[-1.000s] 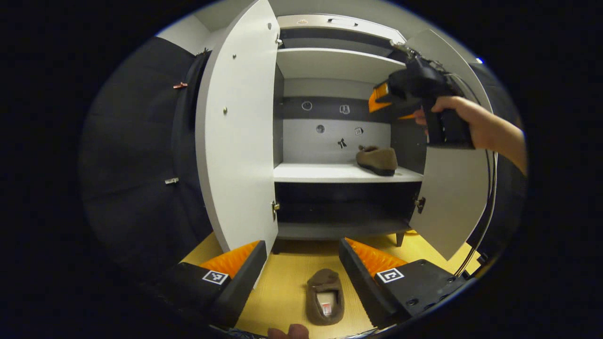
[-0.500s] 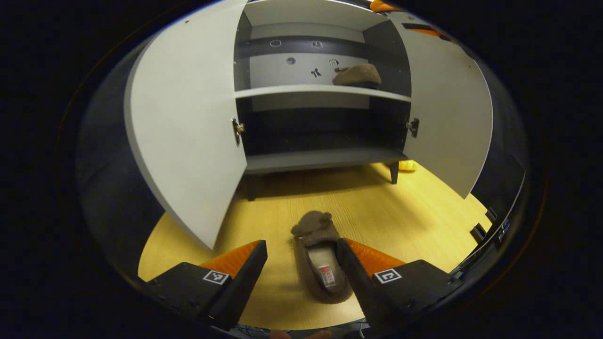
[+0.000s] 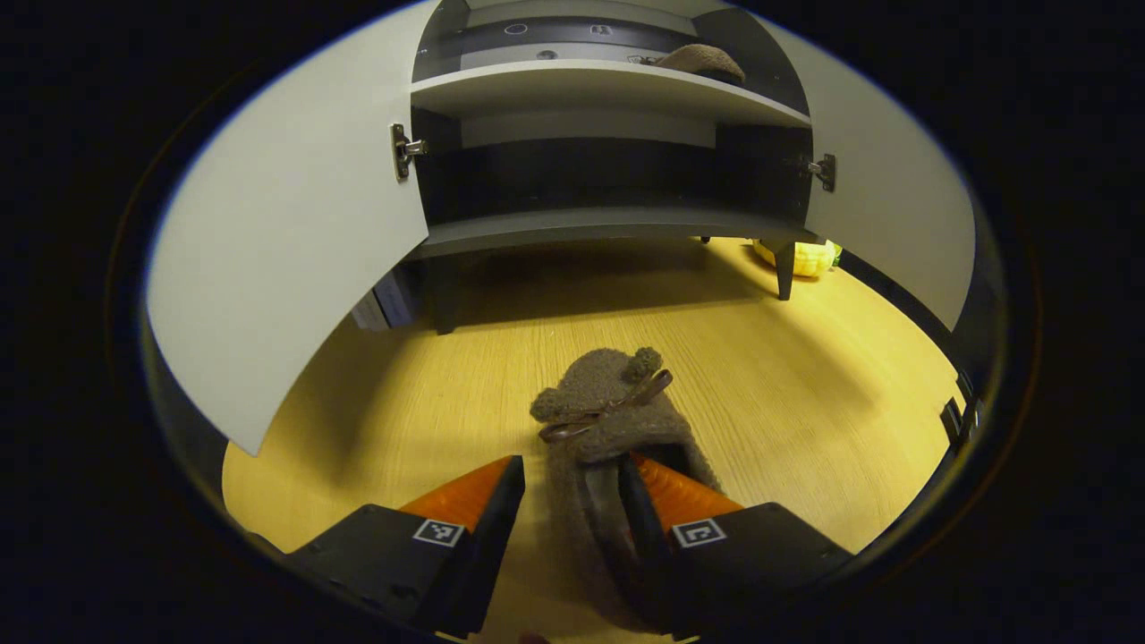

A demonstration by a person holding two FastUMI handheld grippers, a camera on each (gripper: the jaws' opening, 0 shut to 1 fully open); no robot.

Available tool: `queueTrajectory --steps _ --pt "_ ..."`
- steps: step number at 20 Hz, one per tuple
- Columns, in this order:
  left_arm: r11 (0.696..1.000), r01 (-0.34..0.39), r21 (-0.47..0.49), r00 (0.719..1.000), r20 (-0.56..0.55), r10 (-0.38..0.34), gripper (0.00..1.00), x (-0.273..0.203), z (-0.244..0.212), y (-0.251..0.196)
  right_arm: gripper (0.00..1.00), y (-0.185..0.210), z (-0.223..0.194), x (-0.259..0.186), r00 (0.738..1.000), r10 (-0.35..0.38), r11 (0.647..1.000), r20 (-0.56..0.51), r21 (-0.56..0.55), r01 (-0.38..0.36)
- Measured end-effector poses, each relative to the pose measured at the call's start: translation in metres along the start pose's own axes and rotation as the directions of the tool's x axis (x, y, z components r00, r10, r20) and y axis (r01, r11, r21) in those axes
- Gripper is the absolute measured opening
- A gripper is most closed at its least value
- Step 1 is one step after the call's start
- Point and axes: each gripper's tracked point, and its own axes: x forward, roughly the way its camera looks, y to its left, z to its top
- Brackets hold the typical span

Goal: Grab one shoe with the right hand and put it into the shoe cabinet, grab the other shoe with the left hand and put it into the shoe cabinet; then close the right door with the right hand and the left door with the left hand.

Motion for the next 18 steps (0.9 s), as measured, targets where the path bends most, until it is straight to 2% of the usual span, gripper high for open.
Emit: queueTrajectory --steps 1,2,5,8,10,14,18 --pt "1.000 0.017 -0.006 1.000 0.004 -0.017 0.65 0.005 0.001 -0.003 1.00 -0.002 -0.001 -0.005 1.000 -0.004 1.000 -0.006 -0.008 0.003" --pt "1.000 0.019 -0.010 1.000 0.006 -0.019 0.56 0.009 0.002 -0.003 0.98 -0.002 -0.003 -0.008 1.000 -0.002 1.000 -0.007 -0.016 0.002" --pt "0.999 -0.027 -0.023 1.000 0.002 0.027 0.39 0.017 0.004 0.009 0.98 -0.003 -0.009 -0.019 1.000 -0.001 0.999 -0.013 -0.052 0.000" --pt "0.998 -0.058 -0.038 0.998 -0.025 0.057 0.17 0.017 0.005 0.014 0.97 -0.003 -0.012 -0.027 1.000 0.007 0.998 -0.017 -0.069 -0.008" --pt "0.996 -0.077 -0.046 0.996 -0.042 0.075 0.08 0.011 0.007 0.017 0.97 -0.004 -0.014 -0.029 1.000 0.013 0.996 -0.017 -0.084 -0.015" --pt "0.991 -0.070 -0.114 0.997 0.005 0.071 0.07 -0.021 0.043 0.013 0.98 -0.005 -0.014 -0.035 1.000 0.023 0.996 -0.013 -0.081 -0.024" --pt "0.986 -0.102 -0.134 0.992 0.066 0.111 0.07 -0.072 0.099 0.018 0.98 -0.006 -0.022 -0.039 0.999 0.034 0.998 -0.040 -0.044 -0.036"
